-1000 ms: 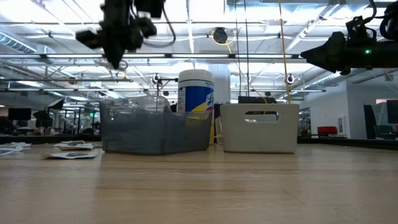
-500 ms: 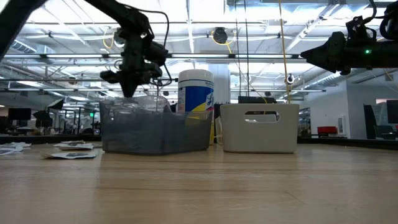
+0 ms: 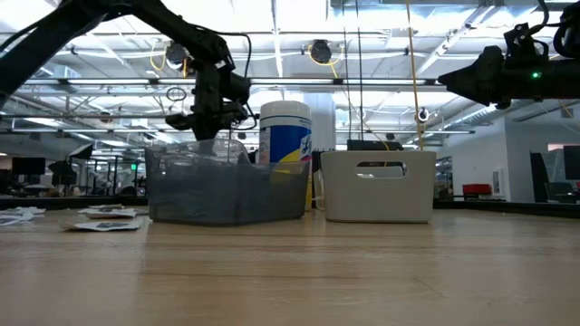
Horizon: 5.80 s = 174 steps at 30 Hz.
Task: Pick & Place First Aid Supplies
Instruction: Put the bandage pack into the top black bin
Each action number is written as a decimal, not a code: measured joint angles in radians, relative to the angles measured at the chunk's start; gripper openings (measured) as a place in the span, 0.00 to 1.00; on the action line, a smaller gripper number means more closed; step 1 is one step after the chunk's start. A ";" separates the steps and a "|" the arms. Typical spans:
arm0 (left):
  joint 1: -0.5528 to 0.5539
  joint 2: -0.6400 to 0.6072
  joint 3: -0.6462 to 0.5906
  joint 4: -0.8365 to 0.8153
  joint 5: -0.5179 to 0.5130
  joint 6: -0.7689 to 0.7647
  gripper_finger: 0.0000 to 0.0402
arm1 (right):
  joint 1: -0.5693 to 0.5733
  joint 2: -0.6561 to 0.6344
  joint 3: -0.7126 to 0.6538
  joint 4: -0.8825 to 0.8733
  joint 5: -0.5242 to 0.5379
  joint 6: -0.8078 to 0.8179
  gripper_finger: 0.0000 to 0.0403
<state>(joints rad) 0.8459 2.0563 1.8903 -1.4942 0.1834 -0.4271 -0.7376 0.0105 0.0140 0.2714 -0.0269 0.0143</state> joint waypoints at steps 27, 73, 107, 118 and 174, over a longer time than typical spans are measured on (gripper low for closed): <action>-0.011 0.065 -0.190 0.276 -0.004 -0.004 0.07 | 0.000 0.000 0.000 0.000 0.000 0.000 0.65; -0.244 -0.355 -0.264 0.200 0.012 -0.126 0.63 | 0.000 0.000 0.000 0.000 0.000 0.000 0.65; -1.378 -0.828 -0.845 0.259 -0.052 -1.303 0.59 | 0.000 0.000 0.000 0.000 0.000 0.000 0.65; -1.672 -0.762 -0.845 0.403 -0.126 -1.674 0.60 | 0.000 0.000 0.000 0.000 0.000 0.000 0.65; -1.771 -0.232 -0.840 0.750 -0.047 -1.813 0.40 | 0.000 0.000 0.000 0.000 0.000 0.000 0.65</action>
<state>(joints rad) -0.9253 1.8244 1.0508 -0.7441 0.1360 -2.2398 -0.7380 0.0109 0.0139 0.2714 -0.0269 0.0139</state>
